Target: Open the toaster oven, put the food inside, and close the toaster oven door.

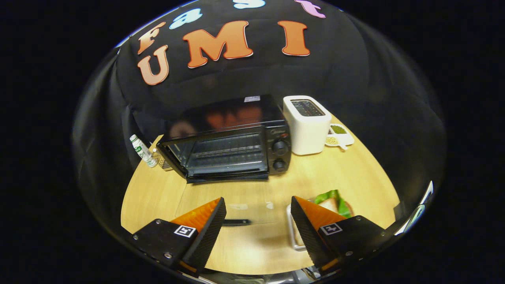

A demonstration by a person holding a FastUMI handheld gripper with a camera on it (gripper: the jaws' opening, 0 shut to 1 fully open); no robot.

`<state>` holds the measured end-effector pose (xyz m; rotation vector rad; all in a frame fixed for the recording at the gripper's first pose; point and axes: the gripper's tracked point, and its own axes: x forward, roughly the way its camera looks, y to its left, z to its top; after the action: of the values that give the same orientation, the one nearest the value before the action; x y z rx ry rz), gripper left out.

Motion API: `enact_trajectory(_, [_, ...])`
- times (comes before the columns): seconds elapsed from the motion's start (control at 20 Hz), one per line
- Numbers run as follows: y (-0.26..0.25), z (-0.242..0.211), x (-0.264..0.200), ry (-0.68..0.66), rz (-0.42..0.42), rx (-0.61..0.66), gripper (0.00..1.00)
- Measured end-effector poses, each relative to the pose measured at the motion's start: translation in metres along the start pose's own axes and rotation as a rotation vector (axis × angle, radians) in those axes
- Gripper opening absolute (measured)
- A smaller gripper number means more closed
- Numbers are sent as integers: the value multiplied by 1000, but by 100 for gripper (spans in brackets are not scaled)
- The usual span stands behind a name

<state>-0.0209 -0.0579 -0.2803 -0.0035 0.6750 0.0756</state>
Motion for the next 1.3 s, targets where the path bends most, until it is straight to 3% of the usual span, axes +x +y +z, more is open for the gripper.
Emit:
enact_trajectory(0.2, [-57,3,-9,71,5,-14,98])
enact_trajectory(0.6, [-118,-29,18,295,192,93,99])
enact_trajectory(0.9, [-124,-62,40,489,343,215,99])
enact_trajectory(1.3, [-107,-85,43,615,452,179,96])
